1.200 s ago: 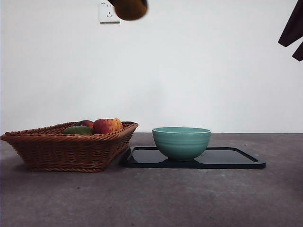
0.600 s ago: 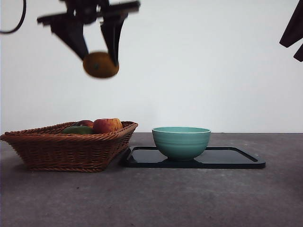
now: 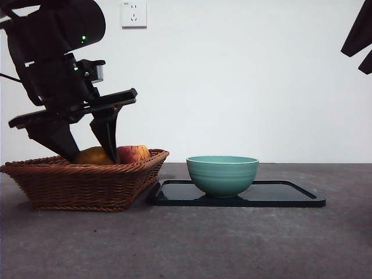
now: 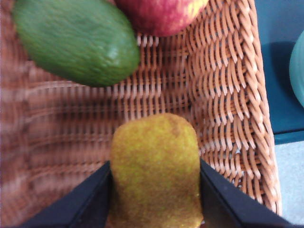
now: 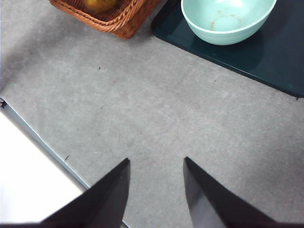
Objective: Pick up the wifruite, put it on the bowl, pick up the plate, put it on desk
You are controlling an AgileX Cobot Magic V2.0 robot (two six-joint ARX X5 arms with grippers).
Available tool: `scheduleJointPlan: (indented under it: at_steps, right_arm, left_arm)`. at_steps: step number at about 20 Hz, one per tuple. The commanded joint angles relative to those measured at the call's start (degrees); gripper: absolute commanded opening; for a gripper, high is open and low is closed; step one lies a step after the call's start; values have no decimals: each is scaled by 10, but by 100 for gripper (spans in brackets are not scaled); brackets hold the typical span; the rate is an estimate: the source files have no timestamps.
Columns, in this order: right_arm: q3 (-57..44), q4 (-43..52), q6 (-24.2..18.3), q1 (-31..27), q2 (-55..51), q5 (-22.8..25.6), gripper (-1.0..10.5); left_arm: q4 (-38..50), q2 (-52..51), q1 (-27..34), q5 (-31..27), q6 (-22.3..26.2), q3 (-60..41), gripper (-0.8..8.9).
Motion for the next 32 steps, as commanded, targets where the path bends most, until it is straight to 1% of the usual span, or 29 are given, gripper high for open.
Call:
scheduleJointPlan:
  at_steps: [1, 10, 11, 12, 14, 15, 21, 27, 29, 32]
  right_arm:
    - [4, 5, -6, 3, 2, 0, 181]
    - [4, 5, -1, 3, 2, 0, 181]
    - [4, 5, 0, 3, 2, 0, 180]
    - [4, 5, 1, 3, 2, 0, 181]
    - [4, 5, 2, 3, 2, 0, 181]
    - [4, 5, 3, 3, 2, 0, 181]
    - [4, 5, 3, 3, 2, 0, 181]
    - [4, 7, 2, 3, 2, 0, 181]
    - [4, 9, 2, 3, 2, 0, 181]
    - [4, 9, 2, 3, 2, 0, 181]
  left_arm:
    - [36, 1, -2, 1, 4, -5, 152]
    - [36, 51, 8, -1, 9, -7, 162]
    - [35, 56, 8, -1, 8, -7, 192]
    - [33, 59, 8, -1, 6, -7, 279]
    - [33, 59, 8, -1, 7, -6, 398]
    - [34, 59, 8, 0, 7, -6, 411]
    - [32, 30, 8, 0, 7, -5, 410]
    - [-9, -72, 5, 2, 23, -5, 407]
    - [-35, -115, 1, 24, 43, -5, 406]
    - [-82, -183, -9, 88, 70, -5, 406]
